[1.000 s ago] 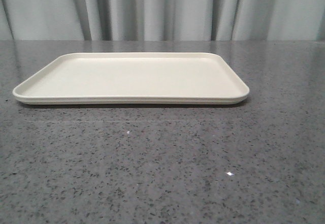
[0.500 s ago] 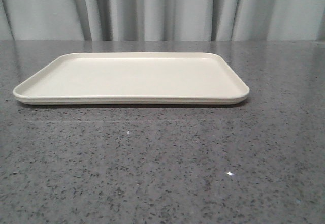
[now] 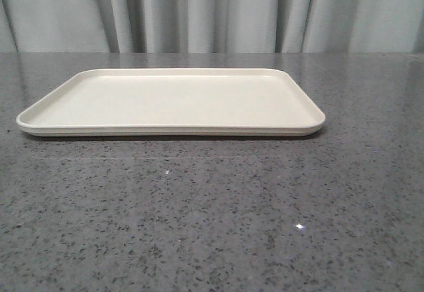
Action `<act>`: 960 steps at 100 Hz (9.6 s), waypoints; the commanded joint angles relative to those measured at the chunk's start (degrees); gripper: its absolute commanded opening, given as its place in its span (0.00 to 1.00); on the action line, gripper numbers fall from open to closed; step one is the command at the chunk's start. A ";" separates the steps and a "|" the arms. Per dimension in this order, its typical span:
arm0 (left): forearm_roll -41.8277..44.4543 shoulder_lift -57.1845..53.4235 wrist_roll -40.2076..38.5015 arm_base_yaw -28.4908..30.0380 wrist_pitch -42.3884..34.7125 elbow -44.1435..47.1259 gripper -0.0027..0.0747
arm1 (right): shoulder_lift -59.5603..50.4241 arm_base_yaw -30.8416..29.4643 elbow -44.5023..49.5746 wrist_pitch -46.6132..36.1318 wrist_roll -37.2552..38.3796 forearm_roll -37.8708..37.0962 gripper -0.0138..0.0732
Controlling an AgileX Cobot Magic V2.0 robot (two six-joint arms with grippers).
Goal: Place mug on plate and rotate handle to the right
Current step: 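Lower the left gripper onto the white mug and grasp its rim, then lift the white mug with the left gripper and carry it over the tray, then lower the mug onto the tray and open the left gripper, then raise the left gripper away from the mug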
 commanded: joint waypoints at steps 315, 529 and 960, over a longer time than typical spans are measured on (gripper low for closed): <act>-9.45 16.79 18.32 -0.59 12.78 4.01 0.01 | 8.09 -0.30 -5.48 5.28 -0.57 -0.66 0.79; -28.37 61.16 27.39 -22.61 10.86 -37.41 0.01 | 8.09 -0.30 -5.48 6.02 -0.57 -0.66 0.79; 10.87 1.98 0.14 -22.61 17.50 4.39 0.01 | 9.83 -0.30 -10.19 8.42 -6.29 -1.21 0.79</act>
